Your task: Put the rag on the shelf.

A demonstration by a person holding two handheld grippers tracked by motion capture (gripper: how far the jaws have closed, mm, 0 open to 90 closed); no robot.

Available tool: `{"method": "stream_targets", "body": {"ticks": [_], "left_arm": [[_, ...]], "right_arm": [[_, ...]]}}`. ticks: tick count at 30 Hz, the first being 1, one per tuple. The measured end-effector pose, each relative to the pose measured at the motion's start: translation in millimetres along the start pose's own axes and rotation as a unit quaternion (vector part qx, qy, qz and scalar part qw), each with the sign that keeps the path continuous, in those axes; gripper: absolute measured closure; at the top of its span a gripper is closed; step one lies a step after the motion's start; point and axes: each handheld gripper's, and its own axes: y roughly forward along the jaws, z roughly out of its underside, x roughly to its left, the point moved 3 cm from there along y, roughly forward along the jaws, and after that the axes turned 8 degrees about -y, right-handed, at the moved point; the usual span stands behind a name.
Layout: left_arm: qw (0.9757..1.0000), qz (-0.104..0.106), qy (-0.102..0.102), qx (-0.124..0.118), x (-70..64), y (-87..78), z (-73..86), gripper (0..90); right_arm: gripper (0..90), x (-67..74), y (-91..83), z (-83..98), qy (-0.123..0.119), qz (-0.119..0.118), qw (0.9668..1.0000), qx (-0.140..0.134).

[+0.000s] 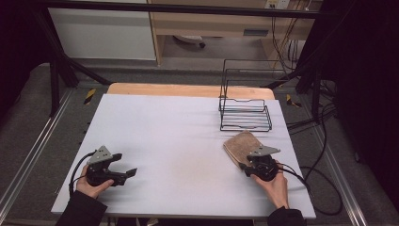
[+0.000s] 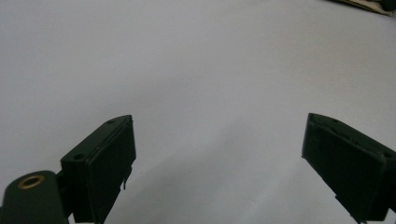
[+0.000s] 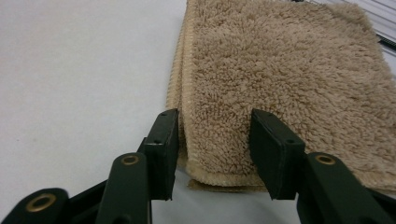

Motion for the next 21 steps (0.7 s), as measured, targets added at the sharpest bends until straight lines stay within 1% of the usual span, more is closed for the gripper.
{"method": "stream_targets", "body": {"ticks": [5, 10, 15, 18, 21], "left_arm": [[1.0000, 0.000, 0.001, 0.001, -0.2, 0.1, 0.0, 9.7], [1.0000, -0.001, 0.002, 0.002, 0.0, 0.1, 0.0, 9.9], [1.0000, 0.000, 0.003, 0.003, -0.2, 0.3, 0.1, 10.0], [1.0000, -0.001, 0.003, 0.003, -0.1, 0.4, 0.1, 10.0], [1.0000, -0.001, 0.003, 0.003, -0.1, 0.4, 0.2, 10.1]], "right_arm": [[57.8, -1.0, 0.9, -0.4, 0.000, -0.003, 1.0000, 0.004], [61.3, -2.4, 1.3, -1.5, 0.006, -0.007, 0.9999, 0.011], [66.8, -4.7, 1.2, -2.1, 0.011, -0.011, 0.9998, 0.014], [72.0, -5.5, 1.2, -2.2, 0.011, -0.008, 0.9998, 0.016], [74.4, -6.5, 1.0, -2.2, 0.011, -0.007, 0.9998, 0.018]]}}
